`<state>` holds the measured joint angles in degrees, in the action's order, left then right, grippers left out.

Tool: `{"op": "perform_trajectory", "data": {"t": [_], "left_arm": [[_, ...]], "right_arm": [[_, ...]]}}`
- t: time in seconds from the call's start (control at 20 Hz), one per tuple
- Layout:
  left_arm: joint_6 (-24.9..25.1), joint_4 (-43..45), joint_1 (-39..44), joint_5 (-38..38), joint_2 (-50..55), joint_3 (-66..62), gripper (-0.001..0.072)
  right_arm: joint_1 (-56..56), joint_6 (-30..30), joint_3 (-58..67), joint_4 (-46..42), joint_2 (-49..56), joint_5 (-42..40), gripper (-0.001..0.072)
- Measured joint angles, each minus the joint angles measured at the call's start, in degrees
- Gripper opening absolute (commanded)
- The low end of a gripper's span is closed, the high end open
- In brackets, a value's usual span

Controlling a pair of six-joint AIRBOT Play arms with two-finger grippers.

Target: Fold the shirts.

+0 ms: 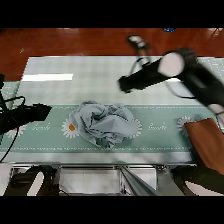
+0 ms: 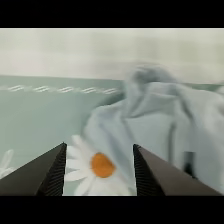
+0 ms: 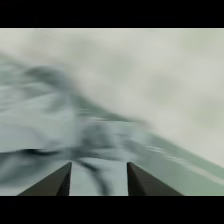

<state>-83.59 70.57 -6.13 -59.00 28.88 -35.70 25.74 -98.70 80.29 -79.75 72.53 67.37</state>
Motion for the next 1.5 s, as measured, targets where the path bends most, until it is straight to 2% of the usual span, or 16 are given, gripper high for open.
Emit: {"op": "perform_trajectory", "data": {"t": [0.15,0.25,0.4,0.6,0.7,0.95,1.0,1.1,1.5], "left_arm": [[-3.3,4.0,-3.5,-0.9,4.8,0.3,0.0506],[-2.6,0.2,-5.0,-3.0,10.6,1.0,0.0507],[3.5,-9.5,-6.1,-8.1,21.6,2.2,0.0507],[9.1,-17.4,-6.0,-11.3,33.4,2.8,0.0507],[10.4,-19.6,-4.7,-10.8,37.4,2.9,0.0507],[11.8,-27.1,2.1,-3.1,43.2,2.9,0.0506],[11.8,-28.8,3.9,-1.6,44.4,2.8,0.0483],[12.1,-29.9,6.6,1.7,46.5,2.1,0.0024],[15.3,-30.8,9.2,4.8,49.4,-2.4,0.0016]], "right_arm": [[-12.2,-2.4,-8.5,-9.2,-11.2,4.8,0.0408],[-19.7,-3.5,-18.1,-9.5,-18.7,4.5,0.0408],[-27.0,-2.9,-33.4,-3.1,-28.5,1.9,0.0408],[-30.3,-1.1,-49.4,7.7,-36.8,-0.4,0.0408],[-30.9,-0.1,-54.6,13.0,-39.1,-1.1,0.0408],[-31.5,1.4,-62.1,21.7,-41.2,-2.2,0.0407],[-31.5,1.6,-63.1,23.2,-41.3,-2.3,0.0408],[-31.5,1.8,-65.0,26.0,-41.5,-2.7,0.0407],[-30.6,3.4,-68.0,34.9,-41.6,-6.5,0.0406]]}}
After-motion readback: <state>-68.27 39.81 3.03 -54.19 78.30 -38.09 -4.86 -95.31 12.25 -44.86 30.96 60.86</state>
